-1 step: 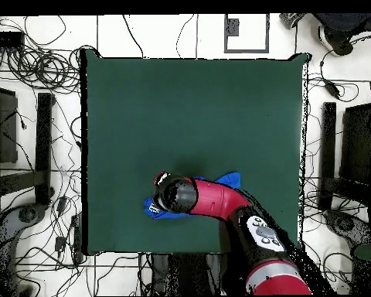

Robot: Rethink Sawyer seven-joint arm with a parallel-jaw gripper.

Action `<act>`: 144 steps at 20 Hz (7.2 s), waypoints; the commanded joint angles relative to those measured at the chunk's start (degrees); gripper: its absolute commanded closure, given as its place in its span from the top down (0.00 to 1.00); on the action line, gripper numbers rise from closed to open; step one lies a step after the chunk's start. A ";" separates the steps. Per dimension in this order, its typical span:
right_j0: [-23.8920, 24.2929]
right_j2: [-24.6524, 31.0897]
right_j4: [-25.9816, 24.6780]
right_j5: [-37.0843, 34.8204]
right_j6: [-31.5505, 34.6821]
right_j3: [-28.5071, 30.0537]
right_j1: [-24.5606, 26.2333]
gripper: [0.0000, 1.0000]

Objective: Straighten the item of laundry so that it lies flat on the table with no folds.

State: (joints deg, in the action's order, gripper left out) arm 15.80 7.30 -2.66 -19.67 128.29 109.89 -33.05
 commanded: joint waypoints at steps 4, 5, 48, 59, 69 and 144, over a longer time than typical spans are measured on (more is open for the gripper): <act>-1.13 -3.63 1.02 -2.80 5.70 -7.54 6.11 1.00; -0.66 -3.46 0.90 -2.80 5.27 -7.28 5.89 1.00; 1.37 -3.27 -0.37 1.13 4.47 -8.70 9.22 1.00; -0.38 -5.39 -0.37 0.14 5.42 -9.03 8.28 1.00; -1.28 -6.64 0.33 -0.49 5.06 -10.05 8.53 0.00; -12.31 -13.87 7.79 -19.52 10.75 -22.95 2.71 0.00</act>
State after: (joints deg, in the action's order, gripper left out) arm 6.19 -7.54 1.66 -30.83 128.29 90.50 -31.35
